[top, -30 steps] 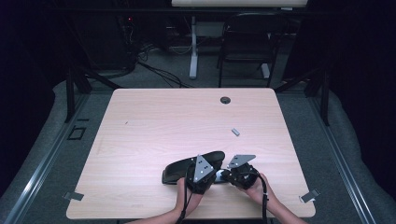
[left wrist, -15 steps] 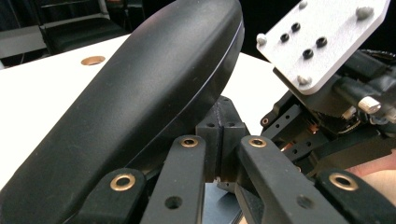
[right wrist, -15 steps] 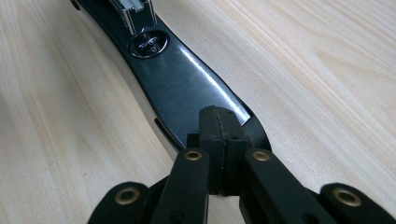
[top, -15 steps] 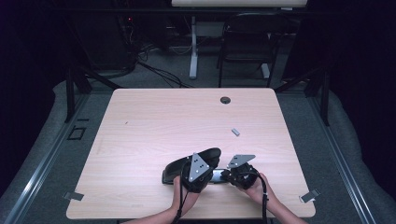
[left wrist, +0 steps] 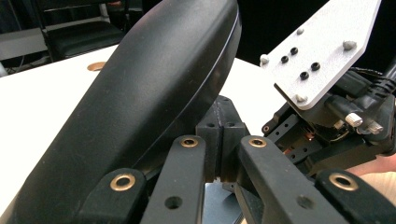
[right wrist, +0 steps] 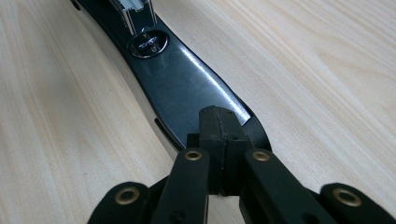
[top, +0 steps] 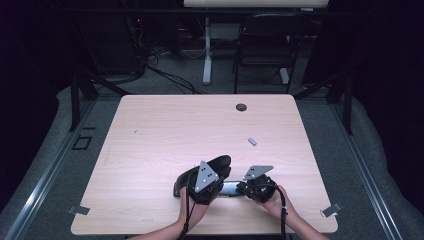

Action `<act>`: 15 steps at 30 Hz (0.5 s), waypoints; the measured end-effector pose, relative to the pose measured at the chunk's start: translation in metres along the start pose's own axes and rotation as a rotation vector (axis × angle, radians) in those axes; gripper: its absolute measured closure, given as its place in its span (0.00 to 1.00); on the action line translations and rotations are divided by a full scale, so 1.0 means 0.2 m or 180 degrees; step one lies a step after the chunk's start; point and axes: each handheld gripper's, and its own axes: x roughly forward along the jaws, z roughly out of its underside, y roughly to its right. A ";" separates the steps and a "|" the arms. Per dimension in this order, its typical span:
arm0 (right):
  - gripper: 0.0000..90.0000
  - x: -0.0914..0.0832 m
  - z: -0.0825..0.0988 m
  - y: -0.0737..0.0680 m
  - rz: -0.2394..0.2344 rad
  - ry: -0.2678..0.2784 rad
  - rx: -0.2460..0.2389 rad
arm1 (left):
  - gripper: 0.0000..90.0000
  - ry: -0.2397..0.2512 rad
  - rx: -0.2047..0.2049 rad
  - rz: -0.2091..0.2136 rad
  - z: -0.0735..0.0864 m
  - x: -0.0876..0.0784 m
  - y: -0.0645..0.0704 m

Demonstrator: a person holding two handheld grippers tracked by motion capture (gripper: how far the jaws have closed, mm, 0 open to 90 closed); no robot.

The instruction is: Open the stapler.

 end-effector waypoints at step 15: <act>1.00 0.00 0.00 0.00 0.0011 -0.0004 0.0000 | 1.00 0.0019 -0.0001 -0.0082 -0.04 -0.07 -0.04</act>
